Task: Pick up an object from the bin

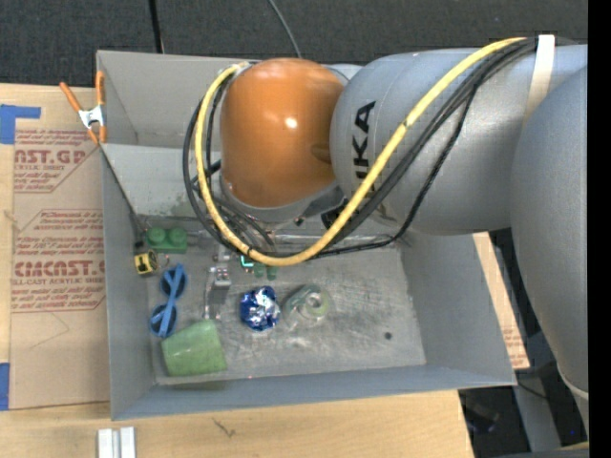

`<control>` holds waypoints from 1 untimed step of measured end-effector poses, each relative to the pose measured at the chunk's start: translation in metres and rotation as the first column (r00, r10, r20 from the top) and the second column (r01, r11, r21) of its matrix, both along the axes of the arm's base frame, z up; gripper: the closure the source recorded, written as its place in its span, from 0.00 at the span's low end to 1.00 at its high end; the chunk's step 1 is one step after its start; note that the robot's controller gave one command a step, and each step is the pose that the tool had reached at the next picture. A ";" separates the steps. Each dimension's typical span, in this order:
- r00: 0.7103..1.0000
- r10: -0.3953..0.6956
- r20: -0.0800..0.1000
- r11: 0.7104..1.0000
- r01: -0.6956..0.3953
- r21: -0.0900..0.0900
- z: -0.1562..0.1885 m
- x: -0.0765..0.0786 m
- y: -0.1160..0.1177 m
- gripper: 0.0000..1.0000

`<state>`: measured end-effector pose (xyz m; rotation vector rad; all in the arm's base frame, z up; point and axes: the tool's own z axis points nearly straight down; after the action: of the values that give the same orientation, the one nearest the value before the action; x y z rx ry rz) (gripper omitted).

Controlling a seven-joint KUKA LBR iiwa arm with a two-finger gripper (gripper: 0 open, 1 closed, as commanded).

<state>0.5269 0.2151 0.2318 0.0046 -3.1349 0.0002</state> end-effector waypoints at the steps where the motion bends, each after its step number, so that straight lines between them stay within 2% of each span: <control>1: 0.990 0.141 0.002 0.990 -0.141 -0.001 -0.122 0.028 -0.058 0.00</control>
Offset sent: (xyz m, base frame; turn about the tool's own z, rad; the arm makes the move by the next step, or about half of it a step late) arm 0.0285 -0.0565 -0.1171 -0.1428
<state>0.5545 0.1567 0.1097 0.2261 -3.1283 0.0019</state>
